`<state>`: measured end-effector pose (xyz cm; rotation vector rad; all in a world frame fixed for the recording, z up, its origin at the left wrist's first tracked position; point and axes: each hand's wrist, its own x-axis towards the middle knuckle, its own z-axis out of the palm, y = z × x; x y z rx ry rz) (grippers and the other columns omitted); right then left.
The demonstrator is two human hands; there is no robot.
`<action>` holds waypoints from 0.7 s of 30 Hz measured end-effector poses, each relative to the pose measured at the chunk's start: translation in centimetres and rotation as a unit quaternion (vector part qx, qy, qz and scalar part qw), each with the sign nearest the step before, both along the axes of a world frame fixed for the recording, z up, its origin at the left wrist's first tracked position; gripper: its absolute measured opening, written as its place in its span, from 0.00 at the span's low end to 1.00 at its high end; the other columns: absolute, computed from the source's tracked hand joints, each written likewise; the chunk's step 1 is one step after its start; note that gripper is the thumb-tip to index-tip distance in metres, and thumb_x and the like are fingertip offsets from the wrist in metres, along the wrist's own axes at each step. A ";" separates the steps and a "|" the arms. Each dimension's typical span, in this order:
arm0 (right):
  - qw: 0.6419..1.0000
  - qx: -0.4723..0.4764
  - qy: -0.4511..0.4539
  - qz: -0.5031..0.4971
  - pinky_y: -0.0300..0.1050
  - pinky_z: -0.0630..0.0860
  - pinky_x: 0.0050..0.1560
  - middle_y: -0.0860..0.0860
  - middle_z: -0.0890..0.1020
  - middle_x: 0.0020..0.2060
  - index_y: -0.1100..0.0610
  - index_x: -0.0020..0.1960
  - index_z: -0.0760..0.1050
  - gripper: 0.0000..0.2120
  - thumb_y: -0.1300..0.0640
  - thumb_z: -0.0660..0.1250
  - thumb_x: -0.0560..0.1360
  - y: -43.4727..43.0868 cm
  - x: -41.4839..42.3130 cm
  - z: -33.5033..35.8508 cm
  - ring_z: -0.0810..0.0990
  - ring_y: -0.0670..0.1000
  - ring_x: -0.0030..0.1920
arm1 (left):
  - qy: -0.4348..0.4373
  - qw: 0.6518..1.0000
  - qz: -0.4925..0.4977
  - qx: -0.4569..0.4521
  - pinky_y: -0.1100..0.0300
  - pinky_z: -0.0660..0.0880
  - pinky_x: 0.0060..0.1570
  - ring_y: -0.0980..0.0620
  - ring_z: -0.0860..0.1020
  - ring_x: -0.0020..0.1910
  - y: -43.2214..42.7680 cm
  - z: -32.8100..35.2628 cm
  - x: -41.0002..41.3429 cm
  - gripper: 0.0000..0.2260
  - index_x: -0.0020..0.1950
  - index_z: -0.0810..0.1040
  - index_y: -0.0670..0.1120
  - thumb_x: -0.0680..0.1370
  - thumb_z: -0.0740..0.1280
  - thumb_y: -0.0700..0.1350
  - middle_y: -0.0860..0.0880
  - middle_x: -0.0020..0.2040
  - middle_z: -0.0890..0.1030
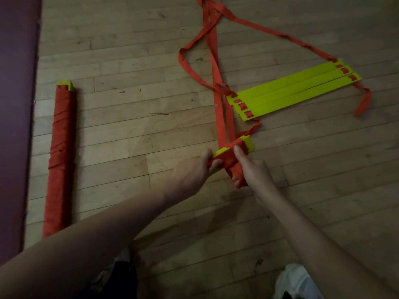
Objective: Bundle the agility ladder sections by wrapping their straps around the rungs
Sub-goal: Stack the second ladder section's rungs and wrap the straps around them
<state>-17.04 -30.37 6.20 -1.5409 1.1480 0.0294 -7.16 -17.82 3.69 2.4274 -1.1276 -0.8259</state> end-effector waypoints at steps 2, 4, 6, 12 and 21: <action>1.000 0.024 0.014 -0.008 0.38 0.73 0.24 0.50 0.76 0.18 0.61 0.30 0.76 0.29 0.37 0.62 0.76 -0.1 0.8 0.5 0.75 0.47 0.19 | -0.078 0.996 -0.031 0.032 0.49 0.76 0.43 0.40 0.79 0.44 -0.3 0.3 -0.4 0.21 0.63 0.65 0.46 0.81 0.48 0.60 0.42 0.49 0.79; 0.999 0.041 0.017 -0.012 0.38 0.71 0.23 0.52 0.76 0.20 0.60 0.31 0.77 0.29 0.35 0.65 0.73 -0.1 1.5 0.6 0.73 0.48 0.19 | -0.148 0.986 -0.054 0.045 0.52 0.74 0.39 0.41 0.79 0.46 -0.4 0.4 -0.9 0.21 0.66 0.64 0.45 0.83 0.48 0.58 0.42 0.52 0.79; 0.999 0.048 0.008 -0.020 0.37 0.69 0.22 0.53 0.76 0.21 0.60 0.31 0.76 0.26 0.37 0.68 0.71 -0.2 1.7 0.4 0.71 0.48 0.19 | -0.155 0.986 -0.052 0.017 0.54 0.70 0.36 0.41 0.79 0.46 -0.5 0.7 -1.2 0.19 0.65 0.64 0.45 0.83 0.49 0.56 0.43 0.52 0.78; 0.993 0.097 -0.047 -0.048 0.36 0.65 0.22 0.51 0.72 0.21 0.59 0.31 0.75 0.20 0.45 0.71 0.72 -0.4 0.3 -0.8 0.68 0.47 0.20 | 0.241 0.967 0.079 -0.020 0.60 0.72 0.39 0.52 0.77 0.43 -0.7 1.7 1.9 0.14 0.52 0.69 0.48 0.77 0.67 0.56 0.49 0.46 0.77; 0.976 0.150 -0.155 0.039 0.36 0.71 0.24 0.52 0.75 0.21 0.61 0.31 0.75 0.16 0.53 0.67 0.74 -0.9 -0.3 0.0 0.72 0.47 0.21 | 0.576 0.816 0.037 0.033 0.61 0.77 0.33 0.53 0.79 0.32 0.9 1.1 4.3 0.30 0.52 0.77 0.42 0.62 0.75 0.64 0.48 0.40 0.82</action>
